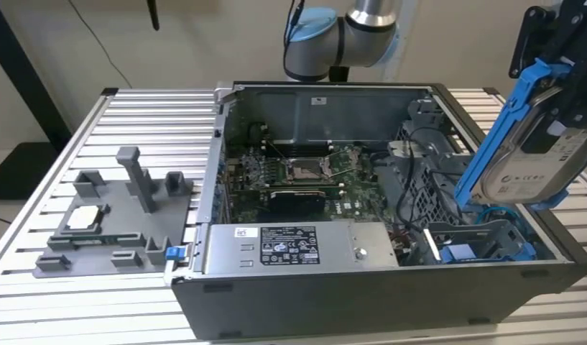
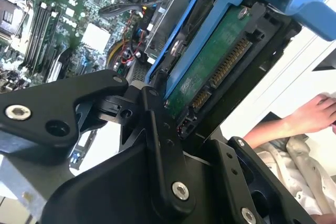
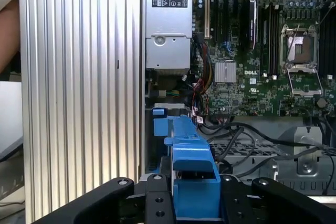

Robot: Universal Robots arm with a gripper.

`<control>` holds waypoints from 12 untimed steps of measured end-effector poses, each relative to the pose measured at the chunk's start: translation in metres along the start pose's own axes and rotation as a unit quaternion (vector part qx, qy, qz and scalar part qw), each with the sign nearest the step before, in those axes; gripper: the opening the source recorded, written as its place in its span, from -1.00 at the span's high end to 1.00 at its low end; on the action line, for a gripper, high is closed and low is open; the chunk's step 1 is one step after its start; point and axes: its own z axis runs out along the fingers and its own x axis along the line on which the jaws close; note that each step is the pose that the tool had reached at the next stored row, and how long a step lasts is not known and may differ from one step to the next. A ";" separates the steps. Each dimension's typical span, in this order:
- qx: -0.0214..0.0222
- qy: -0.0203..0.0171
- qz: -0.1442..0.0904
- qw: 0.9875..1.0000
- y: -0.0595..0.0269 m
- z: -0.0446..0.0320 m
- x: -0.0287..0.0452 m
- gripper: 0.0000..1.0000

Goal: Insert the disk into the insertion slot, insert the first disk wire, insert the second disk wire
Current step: 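Insert the disk into the insertion slot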

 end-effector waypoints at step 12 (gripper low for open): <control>0.000 0.000 0.000 1.000 -0.0003 0.0074 0.0000 1.00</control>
